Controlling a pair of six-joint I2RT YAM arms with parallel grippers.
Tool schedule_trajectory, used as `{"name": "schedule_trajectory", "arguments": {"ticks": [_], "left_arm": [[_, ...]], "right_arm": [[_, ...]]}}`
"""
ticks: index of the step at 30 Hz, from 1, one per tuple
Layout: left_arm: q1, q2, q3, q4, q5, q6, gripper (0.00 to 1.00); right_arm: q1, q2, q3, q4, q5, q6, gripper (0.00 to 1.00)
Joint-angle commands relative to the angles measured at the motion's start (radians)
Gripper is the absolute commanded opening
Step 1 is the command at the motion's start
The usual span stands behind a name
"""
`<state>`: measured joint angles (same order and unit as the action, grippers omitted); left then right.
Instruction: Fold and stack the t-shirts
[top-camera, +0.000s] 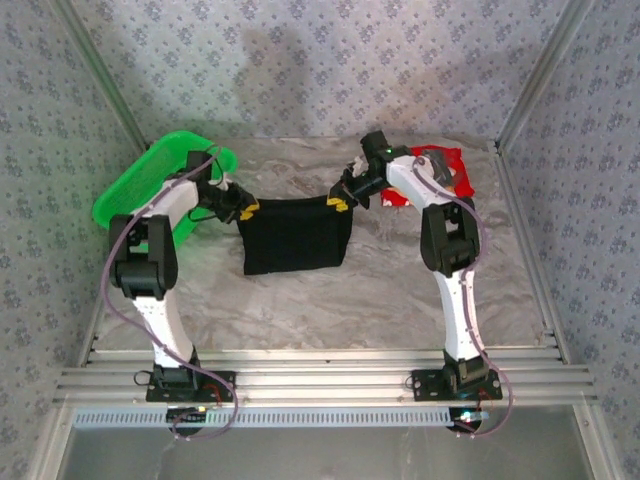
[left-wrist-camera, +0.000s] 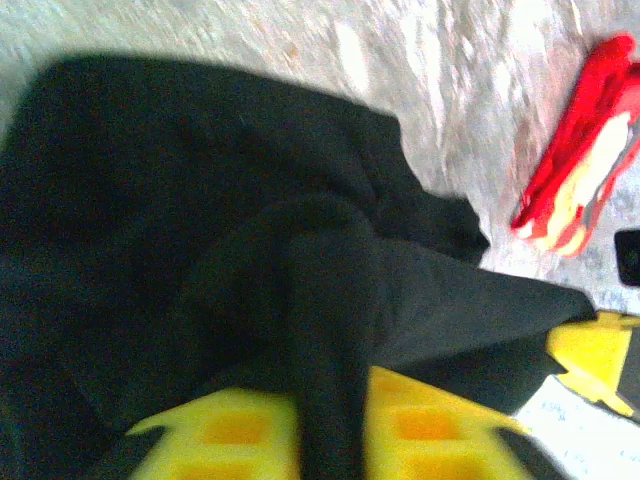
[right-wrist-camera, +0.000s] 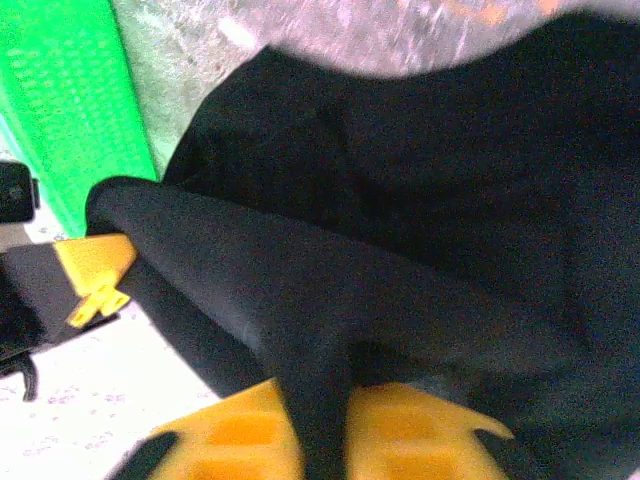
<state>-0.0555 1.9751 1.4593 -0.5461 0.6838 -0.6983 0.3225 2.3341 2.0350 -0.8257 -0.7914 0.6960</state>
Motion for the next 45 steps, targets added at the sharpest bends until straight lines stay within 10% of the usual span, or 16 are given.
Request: {"name": "schedule_trajectory", "arguments": {"ticks": [1,9,18,32,45], "left_arm": [[0.030,0.056,0.110,0.046,0.008,0.001,0.42],[0.029,-0.066,0.332,-0.067,-0.056,0.021,0.75],[0.003,-0.373,-0.014,-0.007,-0.048,0.118,0.79],[-0.024,-0.633,-0.453,0.111,-0.189,0.194,0.85],[-0.024,-0.540,-0.585,0.213,-0.219,0.183,0.84]], "right_arm": [[-0.044,0.090,0.083,0.066,-0.028,0.089,0.27],[-0.092,-0.036,0.167,-0.119,0.068,-0.131,0.54],[-0.102,-0.426,-0.536,0.111,0.120,-0.314,0.87],[0.007,-0.241,-0.606,0.523,0.122,-0.240,0.89],[0.124,-0.066,-0.344,0.318,0.169,-0.258,0.86]]}}
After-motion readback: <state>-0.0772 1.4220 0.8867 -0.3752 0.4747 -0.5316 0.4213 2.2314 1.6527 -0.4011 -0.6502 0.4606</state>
